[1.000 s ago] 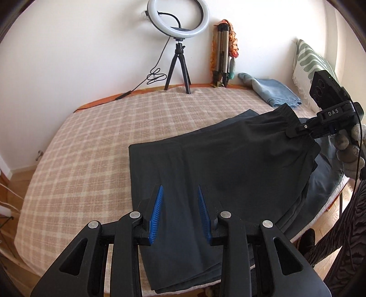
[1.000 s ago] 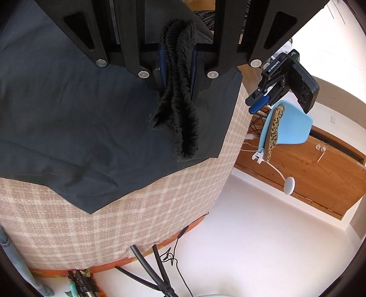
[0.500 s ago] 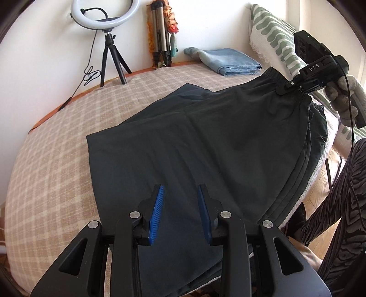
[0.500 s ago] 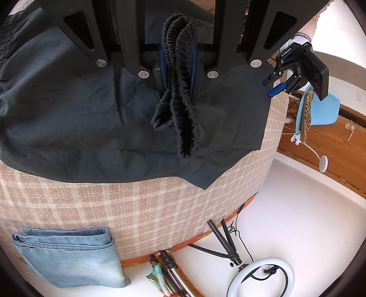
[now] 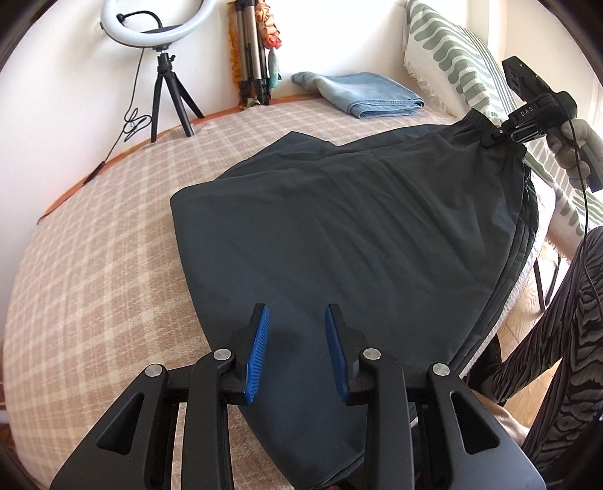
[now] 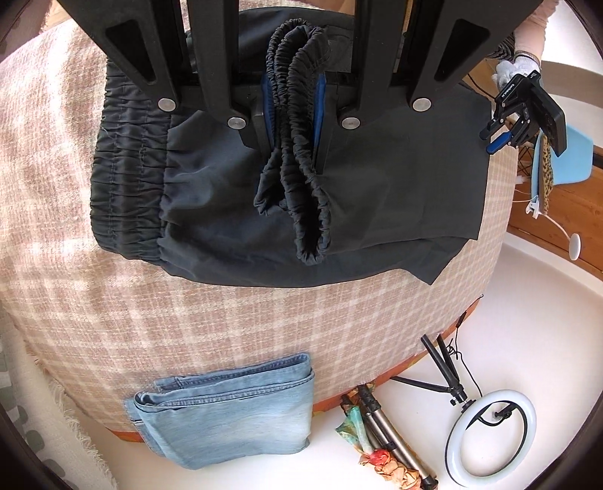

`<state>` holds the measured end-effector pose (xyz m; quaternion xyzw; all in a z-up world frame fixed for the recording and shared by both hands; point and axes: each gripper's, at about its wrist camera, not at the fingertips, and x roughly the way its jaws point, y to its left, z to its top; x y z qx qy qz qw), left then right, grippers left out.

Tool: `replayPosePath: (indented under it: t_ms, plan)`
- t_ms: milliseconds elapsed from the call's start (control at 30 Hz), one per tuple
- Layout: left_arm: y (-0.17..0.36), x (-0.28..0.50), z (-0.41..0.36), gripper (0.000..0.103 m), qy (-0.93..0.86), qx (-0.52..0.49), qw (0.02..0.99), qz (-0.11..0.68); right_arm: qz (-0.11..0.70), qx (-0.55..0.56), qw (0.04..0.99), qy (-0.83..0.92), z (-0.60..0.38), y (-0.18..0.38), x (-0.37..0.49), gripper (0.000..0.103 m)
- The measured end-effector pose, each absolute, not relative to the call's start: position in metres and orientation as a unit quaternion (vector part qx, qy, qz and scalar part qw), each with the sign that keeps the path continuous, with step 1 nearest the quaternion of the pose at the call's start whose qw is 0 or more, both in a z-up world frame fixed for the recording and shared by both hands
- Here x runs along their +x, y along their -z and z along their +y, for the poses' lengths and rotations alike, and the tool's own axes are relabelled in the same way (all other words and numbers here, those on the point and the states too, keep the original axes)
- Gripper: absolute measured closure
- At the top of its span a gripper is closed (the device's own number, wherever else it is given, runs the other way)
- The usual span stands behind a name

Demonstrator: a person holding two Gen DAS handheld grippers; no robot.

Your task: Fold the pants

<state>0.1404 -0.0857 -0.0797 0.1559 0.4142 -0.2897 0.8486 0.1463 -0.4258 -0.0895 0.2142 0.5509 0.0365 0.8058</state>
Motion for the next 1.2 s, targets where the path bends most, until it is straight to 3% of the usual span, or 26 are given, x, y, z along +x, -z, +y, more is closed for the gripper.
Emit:
replayPosePath:
  t_ms: [133, 200, 267, 433, 667, 933, 1033, 1067, 1133, 1200]
  plan:
    - [0.080, 0.141, -0.079, 0.074, 0.277, 0.146, 0.853, 0.418, 0.558, 0.202, 0.805, -0.018, -0.434, 0.101, 0.148, 0.087]
    - [0.080, 0.141, -0.072, 0.068, 0.267, 0.135, 0.855, 0.424, 0.563, 0.182, 0.806, -0.011, -0.432, 0.105, 0.148, 0.085]
    - [0.081, 0.139, -0.063, 0.065, 0.255, 0.125, 0.858, 0.428, 0.562, 0.167, 0.810, 0.000, -0.430, 0.103, 0.146, 0.072]
    - [0.084, 0.142, -0.036, 0.065, 0.227, 0.054, 0.857, 0.460, 0.522, 0.129, 0.843, 0.027, -0.422, 0.073, 0.134, 0.056]
    - [0.097, 0.138, -0.032, 0.065, 0.228, 0.008, 0.844, 0.486, 0.491, 0.110, 0.864, -0.033, -0.363, 0.037, 0.137, 0.056]
    - [0.098, 0.136, -0.023, 0.065, 0.226, -0.074, 0.836, 0.495, 0.500, 0.095, 0.846, -0.157, -0.247, 0.045, 0.168, 0.056]
    - [0.098, 0.133, -0.023, 0.065, 0.232, -0.087, 0.832, 0.497, 0.508, 0.087, 0.835, -0.192, -0.201, 0.054, 0.185, 0.038]
    - [0.098, 0.133, -0.022, 0.065, 0.237, -0.098, 0.827, 0.500, 0.514, 0.078, 0.830, -0.202, -0.183, 0.057, 0.192, 0.038]
    - [0.100, 0.134, -0.020, 0.070, 0.254, -0.131, 0.812, 0.508, 0.526, 0.070, 0.817, -0.225, -0.152, 0.063, 0.204, 0.038]
    - [0.099, 0.135, -0.017, 0.087, 0.262, -0.155, 0.806, 0.507, 0.541, 0.068, 0.803, -0.241, -0.124, 0.070, 0.218, 0.038]
